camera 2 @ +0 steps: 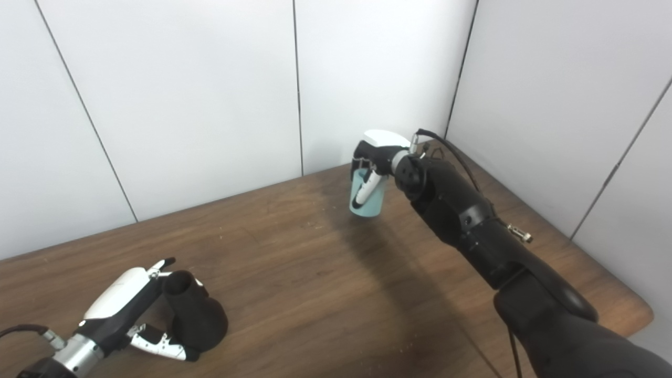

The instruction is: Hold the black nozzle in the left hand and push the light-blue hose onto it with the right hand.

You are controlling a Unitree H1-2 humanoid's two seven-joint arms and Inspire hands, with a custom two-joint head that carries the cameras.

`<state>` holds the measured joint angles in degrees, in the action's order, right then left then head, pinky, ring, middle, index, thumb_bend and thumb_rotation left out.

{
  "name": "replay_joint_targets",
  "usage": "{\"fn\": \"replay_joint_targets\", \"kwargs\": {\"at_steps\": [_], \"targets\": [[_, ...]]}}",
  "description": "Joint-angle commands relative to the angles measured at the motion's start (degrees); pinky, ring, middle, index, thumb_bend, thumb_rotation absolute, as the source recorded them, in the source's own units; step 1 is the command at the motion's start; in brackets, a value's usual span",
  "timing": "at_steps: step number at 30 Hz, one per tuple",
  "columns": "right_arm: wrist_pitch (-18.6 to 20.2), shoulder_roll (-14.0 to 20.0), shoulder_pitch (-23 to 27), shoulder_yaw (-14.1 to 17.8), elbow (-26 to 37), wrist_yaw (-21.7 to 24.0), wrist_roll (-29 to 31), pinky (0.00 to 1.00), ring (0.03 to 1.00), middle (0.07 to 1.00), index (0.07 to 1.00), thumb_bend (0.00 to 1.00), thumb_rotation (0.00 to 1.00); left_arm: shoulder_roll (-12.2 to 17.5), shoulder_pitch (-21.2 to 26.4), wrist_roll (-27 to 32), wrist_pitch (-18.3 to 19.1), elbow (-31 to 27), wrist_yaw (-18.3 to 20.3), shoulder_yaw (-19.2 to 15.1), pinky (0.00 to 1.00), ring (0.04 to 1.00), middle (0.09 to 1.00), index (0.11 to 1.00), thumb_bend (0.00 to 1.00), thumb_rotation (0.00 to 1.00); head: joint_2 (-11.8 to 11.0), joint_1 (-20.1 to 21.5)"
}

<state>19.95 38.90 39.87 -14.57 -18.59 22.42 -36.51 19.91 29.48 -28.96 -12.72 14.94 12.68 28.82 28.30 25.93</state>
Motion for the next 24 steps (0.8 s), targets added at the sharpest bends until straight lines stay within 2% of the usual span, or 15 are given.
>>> {"fn": "replay_joint_targets", "kwargs": {"at_steps": [1,6,7,9,11,16,20,24], "targets": [[-0.3,2.0,3.4,0.5,2.6,0.2,-0.6,0.43,0.479,0.483,0.469,0.52,0.0,2.6,-2.4,-3.2,4.2,2.5,5.1,1.3,1.0,0.577,0.457,0.502,0.53,0.0,0.1,-0.6],[-0.2,1.9,4.3,0.1,8.0,3.0,-0.9,0.43,0.478,0.484,0.469,0.52,0.0,1.9,-2.1,-3.5,4.7,2.7,5.1,1.6,1.0,0.577,0.457,0.501,0.53,0.0,0.4,-2.5],[-0.9,1.8,4.7,-0.2,11.1,4.3,-0.6,0.43,0.478,0.483,0.469,0.52,0.0,1.5,-1.9,-3.8,5.1,2.7,5.1,1.8,1.0,0.578,0.457,0.501,0.53,0.0,0.6,-4.4],[-2.4,1.6,5.5,-0.5,15.8,6.4,0.0,0.4,0.471,0.474,0.47,0.51,0.0,0.9,-1.6,-4.3,5.7,2.5,5.2,2.1,1.0,0.581,0.455,0.502,0.53,0.0,0.7,-4.9],[-4.6,1.5,5.9,-0.2,18.8,7.4,1.4,0.38,0.468,0.469,0.469,0.5,0.0,0.2,-1.2,-5.0,6.5,2.3,5.2,2.5,1.0,0.582,0.453,0.502,0.53,0.0,1.0,-8.2],[-10.1,0.9,6.9,-0.2,23.7,9.0,4.3,0.37,0.466,0.47,0.474,0.5,0.0,-1.3,-0.4,-6.4,8.1,1.9,5.4,3.6,1.0,0.581,0.466,0.495,0.53,0.0,1.6,-12.3],[-11.4,0.0,7.8,-0.4,28.2,11.7,6.6,0.37,0.46,0.466,0.486,0.5,0.0,-2.5,0.5,-7.1,10.0,1.6,6.2,4.2,1.0,0.579,0.485,0.482,0.53,0.0,2.4,-16.8],[-12.3,-0.9,8.6,0.0,31.2,14.0,9.2,0.36,0.452,0.467,0.489,0.5,0.0,-3.2,1.2,-7.4,12.0,1.2,6.7,4.9,1.0,0.577,0.491,0.478,0.53,0.0,2.7,-19.1]]}}
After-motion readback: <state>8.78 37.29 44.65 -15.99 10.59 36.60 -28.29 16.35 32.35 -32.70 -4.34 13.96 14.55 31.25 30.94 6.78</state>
